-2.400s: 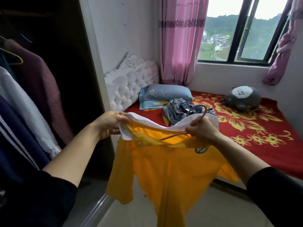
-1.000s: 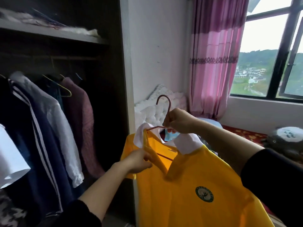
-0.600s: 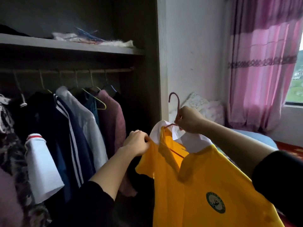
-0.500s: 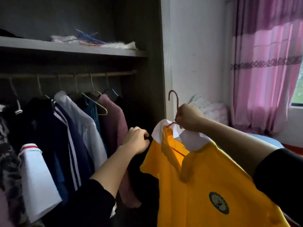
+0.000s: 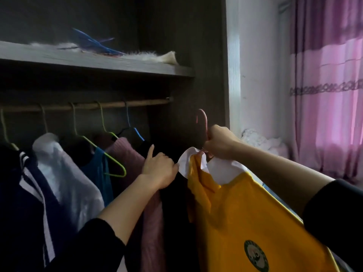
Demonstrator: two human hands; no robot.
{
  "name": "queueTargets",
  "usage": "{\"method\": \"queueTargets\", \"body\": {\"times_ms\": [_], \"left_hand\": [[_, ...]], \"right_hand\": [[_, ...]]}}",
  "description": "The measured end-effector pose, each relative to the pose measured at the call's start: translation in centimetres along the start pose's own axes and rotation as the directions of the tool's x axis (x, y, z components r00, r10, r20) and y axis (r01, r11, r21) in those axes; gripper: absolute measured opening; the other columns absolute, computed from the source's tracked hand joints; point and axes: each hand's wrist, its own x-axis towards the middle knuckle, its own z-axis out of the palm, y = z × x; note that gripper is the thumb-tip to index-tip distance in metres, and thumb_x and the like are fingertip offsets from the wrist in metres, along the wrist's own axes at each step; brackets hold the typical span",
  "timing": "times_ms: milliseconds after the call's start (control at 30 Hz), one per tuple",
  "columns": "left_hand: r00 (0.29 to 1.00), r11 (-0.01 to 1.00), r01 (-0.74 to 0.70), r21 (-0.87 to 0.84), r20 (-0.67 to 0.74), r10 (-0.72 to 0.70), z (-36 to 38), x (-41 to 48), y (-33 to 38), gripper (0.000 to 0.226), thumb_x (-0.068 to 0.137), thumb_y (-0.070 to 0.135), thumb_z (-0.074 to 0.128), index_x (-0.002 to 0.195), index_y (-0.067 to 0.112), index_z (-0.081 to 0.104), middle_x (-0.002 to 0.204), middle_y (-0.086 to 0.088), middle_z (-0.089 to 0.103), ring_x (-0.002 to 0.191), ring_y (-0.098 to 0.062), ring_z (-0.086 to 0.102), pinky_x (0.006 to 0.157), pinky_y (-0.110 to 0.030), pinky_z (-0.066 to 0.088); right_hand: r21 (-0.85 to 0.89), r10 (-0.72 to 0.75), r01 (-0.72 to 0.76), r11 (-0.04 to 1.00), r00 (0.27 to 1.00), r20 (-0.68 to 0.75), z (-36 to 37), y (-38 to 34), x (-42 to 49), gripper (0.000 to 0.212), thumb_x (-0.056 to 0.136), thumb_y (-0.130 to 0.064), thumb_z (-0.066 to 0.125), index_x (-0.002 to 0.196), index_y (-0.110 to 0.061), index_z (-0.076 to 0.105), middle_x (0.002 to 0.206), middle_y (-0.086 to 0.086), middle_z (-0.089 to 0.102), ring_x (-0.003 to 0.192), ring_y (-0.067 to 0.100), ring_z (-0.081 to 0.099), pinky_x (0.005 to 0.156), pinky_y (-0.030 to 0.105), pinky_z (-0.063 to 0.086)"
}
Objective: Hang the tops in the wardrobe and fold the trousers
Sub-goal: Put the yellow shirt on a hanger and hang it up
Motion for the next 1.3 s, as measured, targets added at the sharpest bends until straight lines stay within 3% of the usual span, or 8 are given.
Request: {"method": "queueTargets", "body": {"times_ms": [100, 200, 300, 467, 667, 867, 1167, 1300], "left_hand": [[0.997, 0.999, 0.047, -0.019, -0.062, -0.048, -0.4, 1.8, -1.9, 0.041, 0.097, 0.036, 0.032, 0.099, 0.019, 0.069, 0.110, -0.002, 0.062, 0.120, -0.017, 0.047, 0.115, -0.049, 0.001], [0.992, 0.994, 0.112, -0.014, -0.066, -0.112, -0.8, 3.8, -3.8, 0.039, 0.095, 0.039, 0.039, 0.123, 0.023, 0.061, 0.139, -0.003, 0.047, 0.142, -0.020, 0.022, 0.115, -0.050, -0.001], [0.982, 0.983, 0.182, -0.005, -0.045, -0.182, -0.9, 5.7, -5.3, 0.052, 0.093, 0.044, 0.044, 0.141, 0.024, 0.043, 0.157, -0.005, 0.018, 0.147, -0.024, 0.000, 0.116, -0.050, -0.004], [0.938, 0.938, 0.343, 0.042, -0.062, -0.340, -0.9, 8.7, -7.7, 0.079, 0.090, 0.052, 0.046, 0.151, 0.019, 0.010, 0.158, -0.015, -0.004, 0.145, -0.034, -0.008, 0.117, -0.048, -0.003], [0.891, 0.893, 0.448, 0.045, -0.111, -0.441, -0.9, 11.2, -10.5, 0.096, 0.085, 0.062, 0.047, 0.151, 0.018, -0.005, 0.154, -0.023, -0.021, 0.142, -0.038, -0.020, 0.116, -0.048, -0.006], [0.877, 0.884, 0.466, 0.034, -0.149, -0.457, -0.6, 12.1, -12.2, 0.102, 0.080, 0.064, 0.048, 0.152, 0.018, -0.009, 0.152, -0.025, -0.024, 0.142, -0.037, -0.022, 0.117, -0.046, -0.006], [0.881, 0.890, 0.453, 0.045, -0.171, -0.440, 0.5, 12.1, -12.8, 0.104, 0.079, 0.066, 0.047, 0.152, 0.016, -0.007, 0.152, -0.024, -0.024, 0.143, -0.037, -0.018, 0.117, -0.046, -0.003], [0.877, 0.886, 0.460, 0.047, -0.180, -0.446, 0.8, 12.0, -12.8, 0.099, 0.081, 0.065, 0.044, 0.152, 0.015, -0.004, 0.154, -0.025, -0.019, 0.143, -0.037, -0.017, 0.118, -0.047, -0.001]], "right_hand": [[0.038, -0.029, 0.028, 0.999, 0.999, 0.028, 1.2, -0.3, 3.8, 0.007, 0.091, -0.014, 0.060, 0.087, -0.010, 0.058, 0.074, 0.004, 0.056, 0.062, 0.011, 0.056, 0.044, 0.014, 0.038], [0.100, -0.064, 0.059, 0.993, 0.997, 0.049, 2.6, -0.8, 7.5, 0.012, 0.091, -0.013, 0.061, 0.101, -0.008, 0.058, 0.081, 0.005, 0.058, 0.070, 0.014, 0.058, 0.051, 0.017, 0.039], [0.155, -0.096, 0.080, 0.985, 0.991, 0.098, 4.1, -1.4, 11.3, 0.008, 0.092, -0.013, 0.059, 0.099, -0.011, 0.056, 0.086, 0.004, 0.057, 0.071, 0.011, 0.056, 0.052, 0.018, 0.039], [0.211, -0.053, 0.026, 0.977, 0.991, 0.119, 6.1, -3.5, 17.1, 0.020, 0.093, -0.016, 0.057, 0.112, -0.010, 0.053, 0.098, 0.007, 0.054, 0.071, 0.013, 0.052, 0.049, 0.022, 0.036], [0.366, -0.051, 0.032, 0.930, 0.998, 0.042, 8.0, -5.9, 22.4, 0.017, 0.094, -0.014, 0.053, 0.111, -0.012, 0.053, 0.097, 0.006, 0.056, 0.066, 0.013, 0.052, 0.048, 0.023, 0.038], [0.338, -0.112, 0.092, 0.937, 0.993, 0.039, 10.1, -6.8, 25.3, 0.021, 0.094, -0.011, 0.052, 0.115, -0.012, 0.054, 0.100, 0.005, 0.057, 0.074, 0.013, 0.054, 0.054, 0.023, 0.042], [0.223, -0.174, 0.148, 0.963, 0.980, 0.098, 12.7, -5.8, 26.3, 0.016, 0.094, -0.015, 0.053, 0.109, -0.009, 0.057, 0.096, 0.005, 0.054, 0.079, 0.014, 0.050, 0.049, 0.020, 0.032], [0.153, -0.192, 0.178, 0.972, 0.978, 0.080, 13.0, -5.5, 26.1, 0.005, 0.095, -0.015, 0.051, 0.091, -0.012, 0.054, 0.086, 0.003, 0.054, 0.076, 0.017, 0.052, 0.056, 0.024, 0.037]]}}
